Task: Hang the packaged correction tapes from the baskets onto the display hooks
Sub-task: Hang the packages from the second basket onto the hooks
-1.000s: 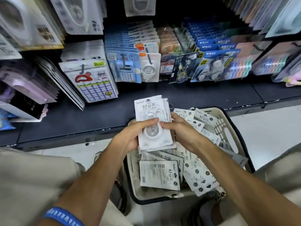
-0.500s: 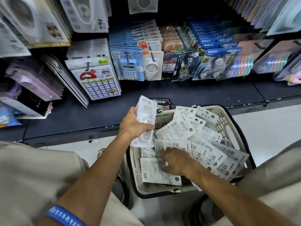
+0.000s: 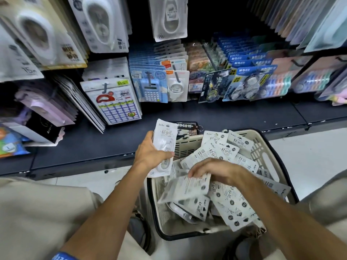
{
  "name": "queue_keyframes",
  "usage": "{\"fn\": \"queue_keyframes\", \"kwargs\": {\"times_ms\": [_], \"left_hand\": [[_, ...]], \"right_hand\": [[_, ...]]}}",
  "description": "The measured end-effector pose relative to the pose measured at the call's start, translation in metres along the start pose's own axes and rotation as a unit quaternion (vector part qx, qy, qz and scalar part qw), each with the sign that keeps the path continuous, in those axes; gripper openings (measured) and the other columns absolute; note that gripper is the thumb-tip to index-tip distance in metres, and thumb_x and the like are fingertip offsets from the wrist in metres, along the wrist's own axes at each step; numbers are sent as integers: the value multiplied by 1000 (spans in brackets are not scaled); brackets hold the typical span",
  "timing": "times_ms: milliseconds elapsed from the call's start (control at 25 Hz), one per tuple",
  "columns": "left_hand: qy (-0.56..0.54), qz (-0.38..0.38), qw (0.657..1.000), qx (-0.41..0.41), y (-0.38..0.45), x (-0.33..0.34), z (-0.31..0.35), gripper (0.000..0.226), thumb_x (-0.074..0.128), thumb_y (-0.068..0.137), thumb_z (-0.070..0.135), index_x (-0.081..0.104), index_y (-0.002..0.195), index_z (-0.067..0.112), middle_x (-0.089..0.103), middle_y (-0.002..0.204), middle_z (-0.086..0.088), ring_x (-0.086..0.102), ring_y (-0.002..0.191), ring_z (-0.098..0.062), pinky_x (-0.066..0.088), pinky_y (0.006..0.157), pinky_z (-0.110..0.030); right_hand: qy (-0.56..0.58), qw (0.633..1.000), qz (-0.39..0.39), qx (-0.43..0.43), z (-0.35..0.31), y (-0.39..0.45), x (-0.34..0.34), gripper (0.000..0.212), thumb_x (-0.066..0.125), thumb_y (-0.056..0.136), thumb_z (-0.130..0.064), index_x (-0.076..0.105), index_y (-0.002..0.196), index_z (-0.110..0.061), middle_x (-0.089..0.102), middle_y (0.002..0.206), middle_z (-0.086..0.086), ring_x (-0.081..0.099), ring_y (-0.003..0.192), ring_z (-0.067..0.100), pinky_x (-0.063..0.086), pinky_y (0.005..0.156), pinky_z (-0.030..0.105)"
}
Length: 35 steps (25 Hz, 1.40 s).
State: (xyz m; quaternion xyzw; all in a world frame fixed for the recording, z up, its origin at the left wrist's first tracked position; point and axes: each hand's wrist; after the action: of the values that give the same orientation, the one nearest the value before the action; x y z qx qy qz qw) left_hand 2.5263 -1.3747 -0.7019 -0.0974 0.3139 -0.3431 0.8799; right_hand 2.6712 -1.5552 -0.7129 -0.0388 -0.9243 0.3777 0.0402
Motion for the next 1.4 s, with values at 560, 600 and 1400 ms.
{"fn": "queue_keyframes", "kwargs": {"times_ms": [560, 600, 1400], "left_hand": [[-157, -182, 952, -192, -19, 43, -8, 34, 80, 82, 14, 72, 115, 10, 81, 92, -9, 79, 81, -27, 64, 69, -36], [-164, -175, 949, -205, -22, 48, -12, 42, 82, 82, 18, 69, 121, 11, 81, 98, -9, 78, 86, -27, 64, 71, -36], [-266, -211, 920, -198, -13, 51, -18, 36, 68, 92, 42, 79, 114, 16, 80, 103, -14, 78, 93, -34, 62, 83, -43]], "right_hand": [[184, 944, 264, 68, 13, 21, 31, 54, 69, 90, -50, 54, 130, -18, 70, 116, 11, 69, 98, 27, 58, 73, 35], [168, 936, 293, 94, 20, 27, 36, 57, 60, 96, -50, 50, 137, -12, 65, 127, 14, 65, 111, 31, 55, 89, 40], [349, 884, 309, 34, -7, 18, 44, 70, 84, 77, -42, 46, 130, -17, 69, 111, 10, 69, 98, 30, 59, 81, 42]]}}
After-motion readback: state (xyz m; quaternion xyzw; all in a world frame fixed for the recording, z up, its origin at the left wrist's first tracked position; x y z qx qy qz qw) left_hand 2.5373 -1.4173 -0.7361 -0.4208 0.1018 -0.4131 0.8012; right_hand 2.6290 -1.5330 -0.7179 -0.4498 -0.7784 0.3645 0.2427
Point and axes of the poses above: each hand's wrist, its own y-axis towards the middle knuckle, its own x-axis out of the palm, z = x × y
